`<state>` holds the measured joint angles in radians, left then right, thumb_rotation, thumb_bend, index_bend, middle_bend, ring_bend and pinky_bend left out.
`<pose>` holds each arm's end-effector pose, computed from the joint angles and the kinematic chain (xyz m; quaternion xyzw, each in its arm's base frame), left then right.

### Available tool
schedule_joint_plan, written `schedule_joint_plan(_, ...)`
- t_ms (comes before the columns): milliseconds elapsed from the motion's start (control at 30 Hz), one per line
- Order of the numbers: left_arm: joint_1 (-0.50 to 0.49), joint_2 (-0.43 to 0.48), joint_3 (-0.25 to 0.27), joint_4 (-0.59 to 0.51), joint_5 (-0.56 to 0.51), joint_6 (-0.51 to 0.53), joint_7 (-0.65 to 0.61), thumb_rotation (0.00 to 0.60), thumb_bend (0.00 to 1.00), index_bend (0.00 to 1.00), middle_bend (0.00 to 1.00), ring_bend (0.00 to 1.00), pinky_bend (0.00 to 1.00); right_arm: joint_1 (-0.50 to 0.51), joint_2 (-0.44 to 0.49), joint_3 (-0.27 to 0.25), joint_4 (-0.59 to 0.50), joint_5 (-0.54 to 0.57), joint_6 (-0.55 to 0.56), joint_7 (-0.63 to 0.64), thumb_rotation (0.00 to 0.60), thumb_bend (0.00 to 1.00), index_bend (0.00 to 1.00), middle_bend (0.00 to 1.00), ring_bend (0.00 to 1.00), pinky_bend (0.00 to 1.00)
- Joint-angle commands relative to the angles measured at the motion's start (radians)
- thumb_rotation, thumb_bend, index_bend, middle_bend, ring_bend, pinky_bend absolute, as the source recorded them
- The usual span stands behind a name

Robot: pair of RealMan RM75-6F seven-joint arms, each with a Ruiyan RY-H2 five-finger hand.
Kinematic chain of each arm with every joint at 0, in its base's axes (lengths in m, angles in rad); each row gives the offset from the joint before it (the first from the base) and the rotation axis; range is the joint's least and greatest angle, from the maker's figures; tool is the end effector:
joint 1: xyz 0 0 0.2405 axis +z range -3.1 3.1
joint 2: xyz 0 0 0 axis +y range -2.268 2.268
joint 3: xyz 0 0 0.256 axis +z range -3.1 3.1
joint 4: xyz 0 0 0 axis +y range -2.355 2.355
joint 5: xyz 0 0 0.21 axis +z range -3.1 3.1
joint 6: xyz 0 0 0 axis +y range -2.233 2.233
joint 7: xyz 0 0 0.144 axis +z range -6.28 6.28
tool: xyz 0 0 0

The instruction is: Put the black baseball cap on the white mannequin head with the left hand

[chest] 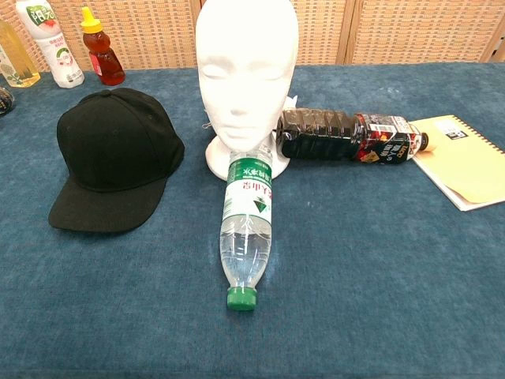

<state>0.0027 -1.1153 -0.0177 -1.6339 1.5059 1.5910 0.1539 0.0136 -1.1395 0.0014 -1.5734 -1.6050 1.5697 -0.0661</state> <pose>-0.3170 0.1465 0.1676 -0.5895 -0.3505 -0.3420 0.6424 -0.3134 -0.1485 0.1545 0.6194 -0.3511 0.3733 0.5947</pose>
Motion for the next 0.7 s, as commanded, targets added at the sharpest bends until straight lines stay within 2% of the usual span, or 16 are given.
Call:
schedule_joint_plan(33,0.002,-0.001,0.001,0.002,0.0,0.0,-0.002,0.523,0.25,0.58,0.43,0.37,0.4,0.0,0.0,0.0,0.0,-0.002,0.0,-0.001,0.6,0.13,0.33,0.38,0.41,0.41)
schedule_joint_plan(700,-0.013,-0.016,-0.006,0.032,0.013,-0.023,-0.032,0.519,0.25,0.58,0.43,0.37,0.4,-0.03,0.016,0.002,-0.031,-0.008,0.039,-0.027,0.6,0.13,0.33,0.38,0.41,0.4)
